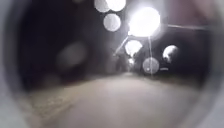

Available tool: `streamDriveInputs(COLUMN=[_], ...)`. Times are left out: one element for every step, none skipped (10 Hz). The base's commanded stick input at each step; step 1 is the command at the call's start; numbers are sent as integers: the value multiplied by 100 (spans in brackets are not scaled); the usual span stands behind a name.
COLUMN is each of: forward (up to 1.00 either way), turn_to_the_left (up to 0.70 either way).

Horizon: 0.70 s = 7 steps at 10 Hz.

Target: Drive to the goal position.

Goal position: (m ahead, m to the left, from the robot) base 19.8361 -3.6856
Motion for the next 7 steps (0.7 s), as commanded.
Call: streamDriveInputs(forward=[70,70,70,70,70,70,70], turn_to_the_left=[0,0,0,0,0,0,0])
